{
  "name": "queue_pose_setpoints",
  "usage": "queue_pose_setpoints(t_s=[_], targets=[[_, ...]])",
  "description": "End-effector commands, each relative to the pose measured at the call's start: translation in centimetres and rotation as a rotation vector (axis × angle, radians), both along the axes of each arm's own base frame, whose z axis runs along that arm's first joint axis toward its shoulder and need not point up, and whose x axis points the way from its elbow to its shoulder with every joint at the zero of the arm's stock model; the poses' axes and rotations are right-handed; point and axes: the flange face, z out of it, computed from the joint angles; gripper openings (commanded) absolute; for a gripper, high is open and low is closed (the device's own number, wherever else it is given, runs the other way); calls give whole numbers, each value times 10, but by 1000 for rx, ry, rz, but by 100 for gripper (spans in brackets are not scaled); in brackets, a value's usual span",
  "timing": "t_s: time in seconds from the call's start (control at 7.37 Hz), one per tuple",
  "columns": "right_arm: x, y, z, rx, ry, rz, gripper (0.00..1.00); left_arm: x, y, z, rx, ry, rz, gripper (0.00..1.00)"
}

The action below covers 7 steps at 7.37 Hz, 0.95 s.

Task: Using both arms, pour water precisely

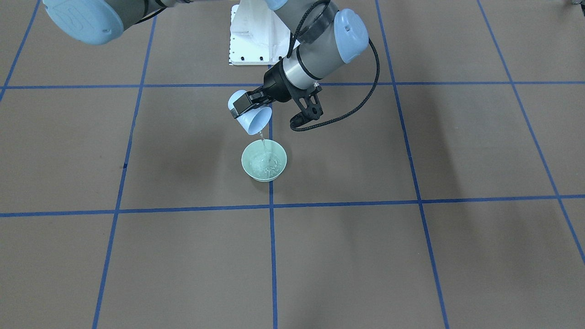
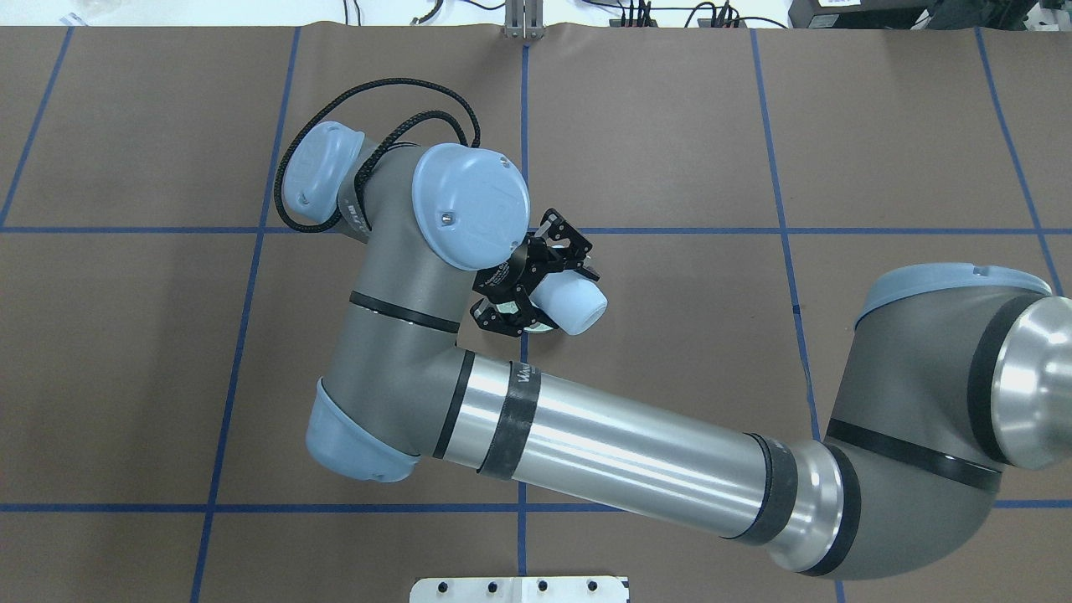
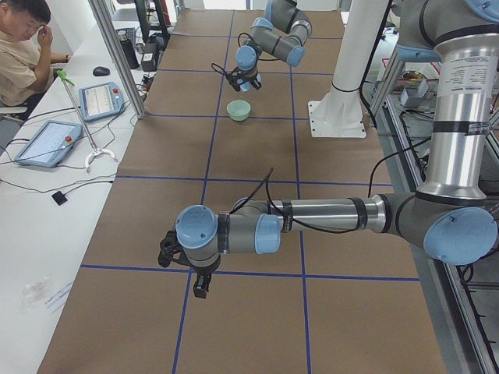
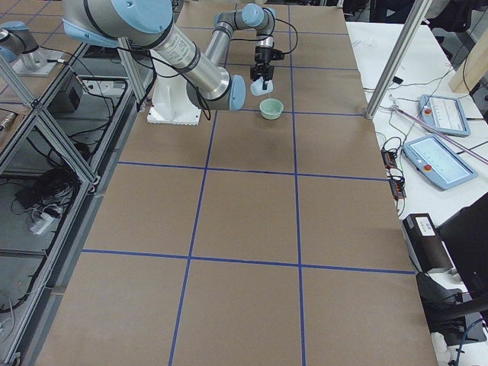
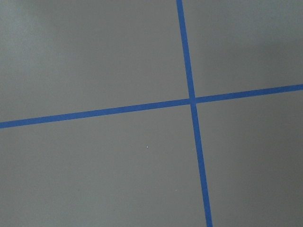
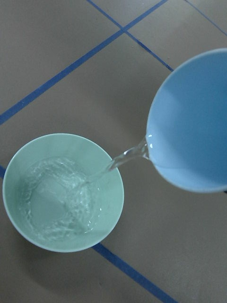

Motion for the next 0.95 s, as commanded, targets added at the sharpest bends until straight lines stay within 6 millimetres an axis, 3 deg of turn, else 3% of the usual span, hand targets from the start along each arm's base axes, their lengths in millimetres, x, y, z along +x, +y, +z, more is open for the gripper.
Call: queue_pose_setpoints(t_s=[0.0,0.54,0.81], targets=[[-3,0,1,5,51,-6,0,-1,0,0,0,1,-1,100],[-1,-1,2,11,47,-8,0,0,0,-1,3,2,-1,100],[7,-8,-11,50,-60,16,0,0,0,-3,8,2,-1,100]])
